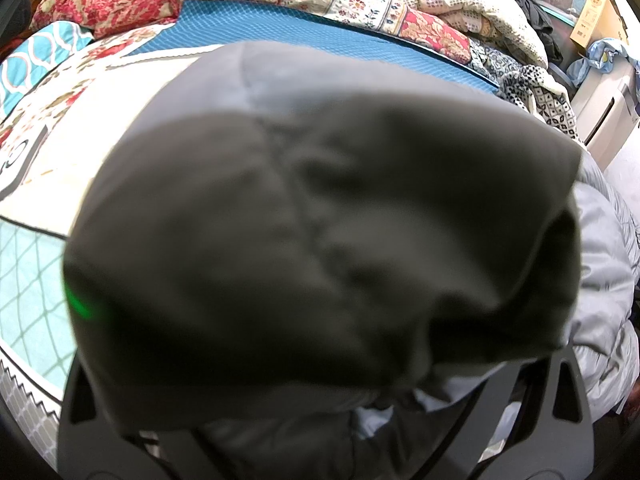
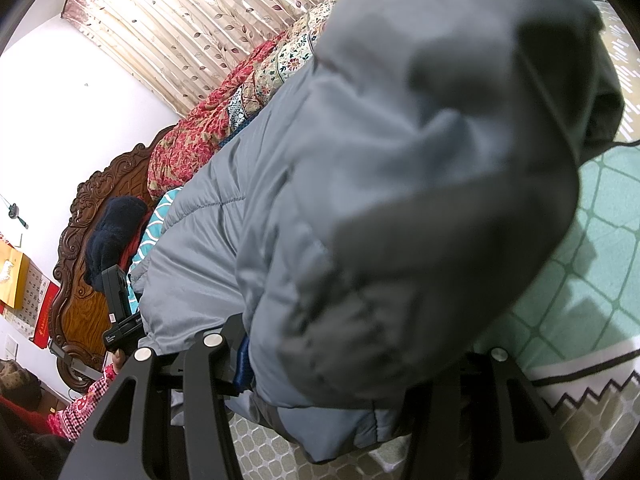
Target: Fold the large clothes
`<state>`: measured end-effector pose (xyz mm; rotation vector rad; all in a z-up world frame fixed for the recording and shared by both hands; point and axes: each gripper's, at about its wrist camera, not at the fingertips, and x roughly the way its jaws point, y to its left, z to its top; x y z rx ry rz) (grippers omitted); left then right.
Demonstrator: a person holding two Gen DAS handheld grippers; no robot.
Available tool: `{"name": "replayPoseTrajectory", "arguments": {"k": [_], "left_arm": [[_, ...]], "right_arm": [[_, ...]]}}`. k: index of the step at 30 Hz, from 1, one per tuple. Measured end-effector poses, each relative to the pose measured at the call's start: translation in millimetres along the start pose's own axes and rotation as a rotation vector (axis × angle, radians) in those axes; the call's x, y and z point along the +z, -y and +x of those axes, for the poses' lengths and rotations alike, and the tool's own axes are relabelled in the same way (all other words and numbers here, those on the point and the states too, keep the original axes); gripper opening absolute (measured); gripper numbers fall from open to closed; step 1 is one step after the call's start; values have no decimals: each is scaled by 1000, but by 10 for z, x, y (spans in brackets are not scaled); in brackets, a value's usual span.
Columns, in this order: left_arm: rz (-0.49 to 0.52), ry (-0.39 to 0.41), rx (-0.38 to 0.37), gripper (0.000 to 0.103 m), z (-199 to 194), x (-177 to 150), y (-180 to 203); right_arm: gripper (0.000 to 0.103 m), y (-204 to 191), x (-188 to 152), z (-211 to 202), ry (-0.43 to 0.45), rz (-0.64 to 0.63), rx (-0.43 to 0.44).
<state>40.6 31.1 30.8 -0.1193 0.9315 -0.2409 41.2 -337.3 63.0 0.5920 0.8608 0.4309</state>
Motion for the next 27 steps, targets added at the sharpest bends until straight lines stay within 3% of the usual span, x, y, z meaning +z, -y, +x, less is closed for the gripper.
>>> {"name": "replayPoseTrajectory", "arguments": {"k": [27], "left_arm": [[17,19,46,96,11,13,71]], "right_arm": [[27,-93,0,51,2,-15,-18]]}}
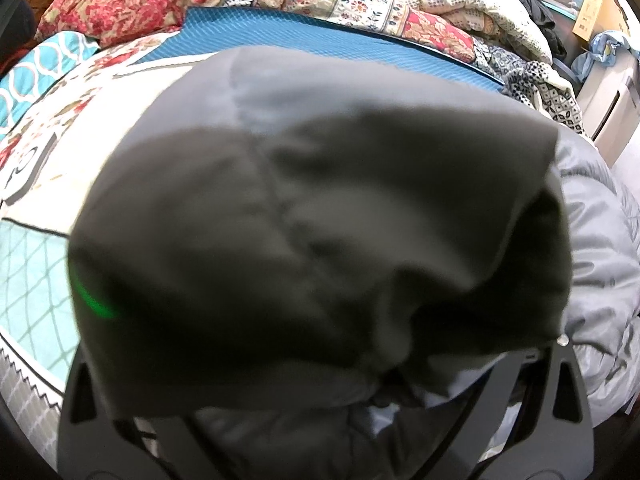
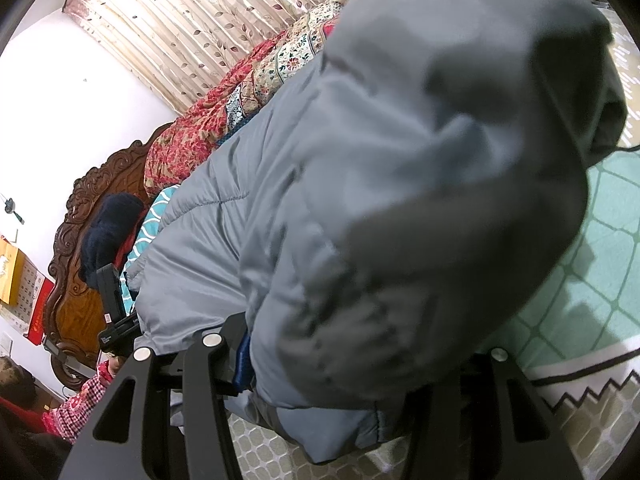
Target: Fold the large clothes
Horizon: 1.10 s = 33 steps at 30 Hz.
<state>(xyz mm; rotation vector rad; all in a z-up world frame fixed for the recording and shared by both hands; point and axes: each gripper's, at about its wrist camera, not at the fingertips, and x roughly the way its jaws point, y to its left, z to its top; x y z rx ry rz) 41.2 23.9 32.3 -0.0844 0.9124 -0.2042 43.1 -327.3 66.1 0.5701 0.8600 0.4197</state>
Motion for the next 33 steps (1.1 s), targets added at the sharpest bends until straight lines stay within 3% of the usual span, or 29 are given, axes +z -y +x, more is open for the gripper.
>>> {"name": "replayPoseTrajectory", "arguments": {"k": [9,14,17,20,33], "left_arm": [[-10,-22,26,97,28,7,31],[-80,-66,115,98,33,24,93],[-122,-52,183,98,11,-15,163],[-127,-19,238,98,-4,-55,233],[-130,21,208,98,-40,-138,194]], "right_arm": [[28,29,26,-2,-10,6,-3],[30,49,126,-6,-84,52,0],[30,66,164,-27,-114,15,3],[30,74,110,-54,-90,-25,1],[32,44,93,-99,-60,-44,4]]}}
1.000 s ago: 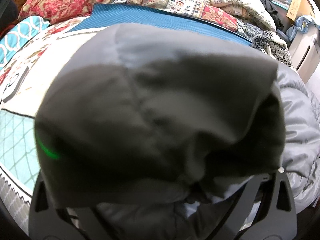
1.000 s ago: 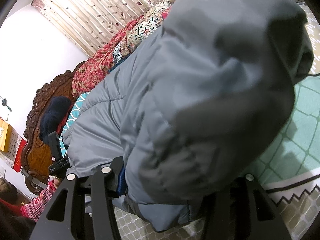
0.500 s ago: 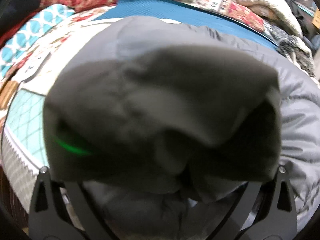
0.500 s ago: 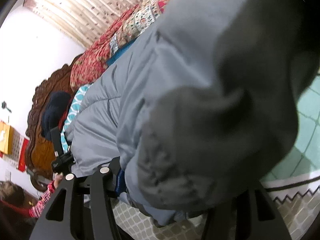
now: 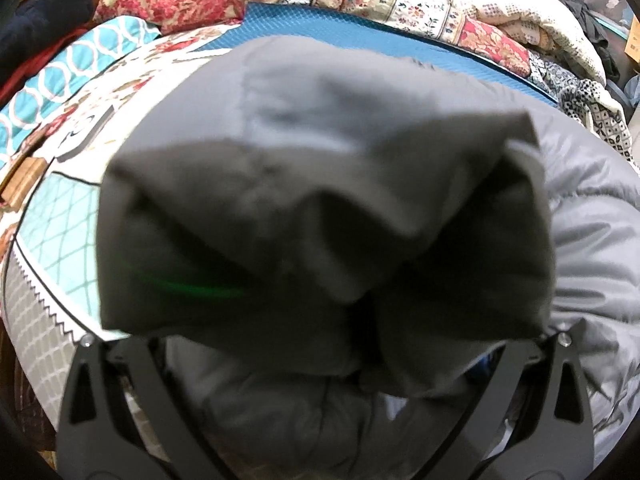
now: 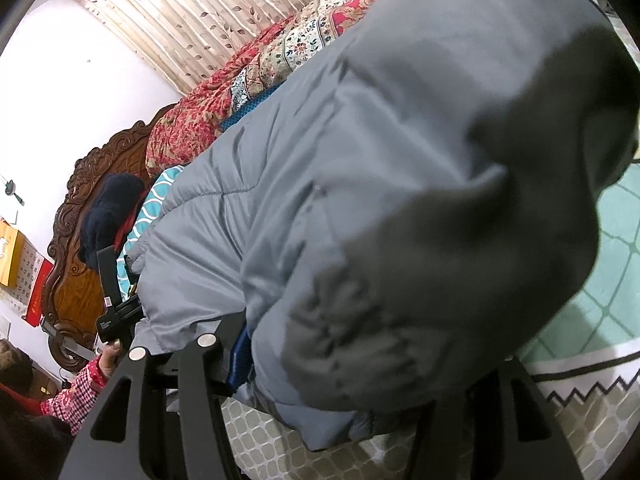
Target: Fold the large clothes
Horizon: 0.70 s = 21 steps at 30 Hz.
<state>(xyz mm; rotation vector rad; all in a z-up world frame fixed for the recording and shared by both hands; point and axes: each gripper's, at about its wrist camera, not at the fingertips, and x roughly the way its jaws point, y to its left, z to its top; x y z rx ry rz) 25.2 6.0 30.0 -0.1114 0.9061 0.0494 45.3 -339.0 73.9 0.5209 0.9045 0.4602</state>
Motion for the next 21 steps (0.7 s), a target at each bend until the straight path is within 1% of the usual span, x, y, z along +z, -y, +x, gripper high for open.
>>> {"name": "replayPoseTrajectory", "arguments": {"k": [11,16,21], "left_arm": [[23,21,32,98,-35,-24,38],[7,12,10,98,-21,-25,-2],[11,14,11,98,-23,-29,4]], "right_arm": [[32,-32,0,28,1,1,3],[32,10,-8,10,2,3,5],[32,14,-8,9,1,1,3]]}}
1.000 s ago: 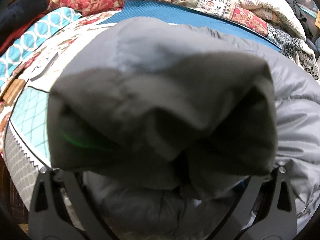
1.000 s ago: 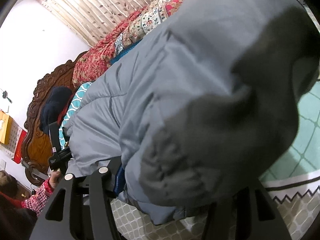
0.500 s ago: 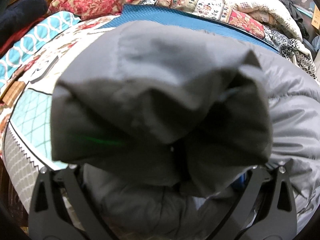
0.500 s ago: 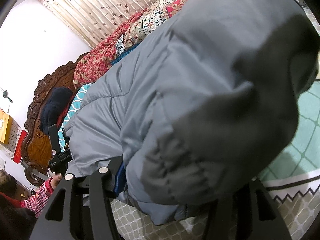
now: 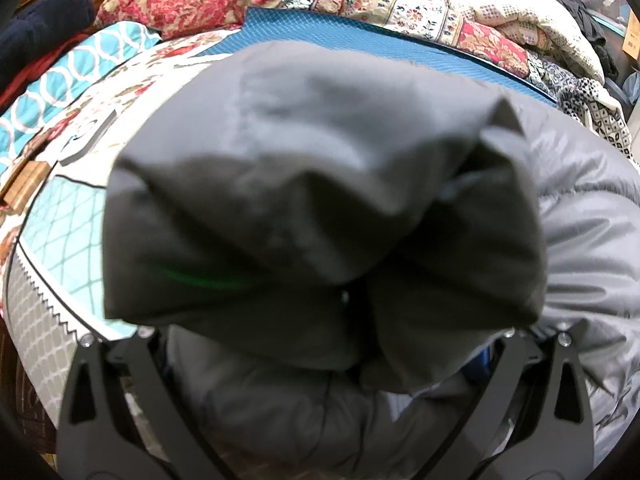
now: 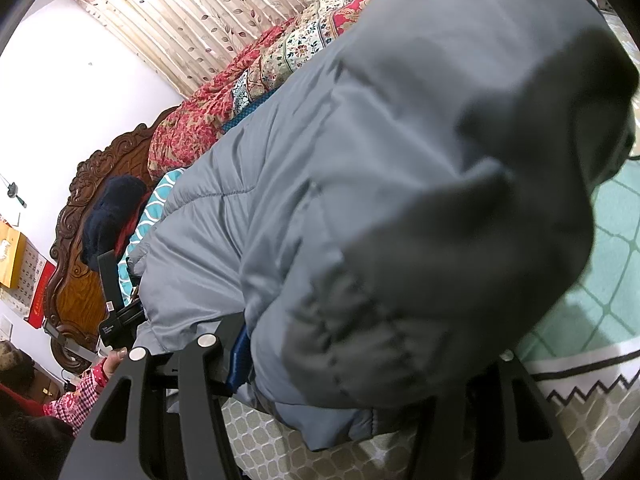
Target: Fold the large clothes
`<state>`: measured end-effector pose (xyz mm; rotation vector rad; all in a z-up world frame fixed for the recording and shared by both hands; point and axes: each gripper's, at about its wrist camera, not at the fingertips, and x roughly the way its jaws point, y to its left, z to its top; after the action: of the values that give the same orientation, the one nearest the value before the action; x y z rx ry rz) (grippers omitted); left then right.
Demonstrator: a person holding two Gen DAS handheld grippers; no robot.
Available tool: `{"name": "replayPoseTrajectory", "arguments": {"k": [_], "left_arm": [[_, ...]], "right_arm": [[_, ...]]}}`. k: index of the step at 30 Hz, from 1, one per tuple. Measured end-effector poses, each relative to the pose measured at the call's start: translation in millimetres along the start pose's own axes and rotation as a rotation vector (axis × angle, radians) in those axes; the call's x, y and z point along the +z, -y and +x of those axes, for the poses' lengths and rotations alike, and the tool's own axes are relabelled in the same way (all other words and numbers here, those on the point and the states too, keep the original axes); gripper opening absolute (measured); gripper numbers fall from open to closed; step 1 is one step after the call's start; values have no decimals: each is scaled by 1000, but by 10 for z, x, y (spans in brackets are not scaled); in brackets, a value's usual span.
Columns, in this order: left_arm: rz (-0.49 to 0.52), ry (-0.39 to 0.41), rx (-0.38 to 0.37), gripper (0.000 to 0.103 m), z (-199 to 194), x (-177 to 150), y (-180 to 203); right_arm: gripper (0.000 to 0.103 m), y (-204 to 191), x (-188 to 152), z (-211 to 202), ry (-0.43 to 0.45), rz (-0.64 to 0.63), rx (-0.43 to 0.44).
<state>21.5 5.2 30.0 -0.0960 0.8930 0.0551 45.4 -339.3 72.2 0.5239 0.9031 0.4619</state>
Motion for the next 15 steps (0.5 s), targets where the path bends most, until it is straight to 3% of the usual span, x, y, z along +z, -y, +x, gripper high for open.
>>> {"name": "replayPoseTrajectory", "arguments": {"k": [15], "left_arm": [[6,0,6,98,14,-8,9]], "right_arm": [[32,-73,15,79,-9,-8,-20]]}}
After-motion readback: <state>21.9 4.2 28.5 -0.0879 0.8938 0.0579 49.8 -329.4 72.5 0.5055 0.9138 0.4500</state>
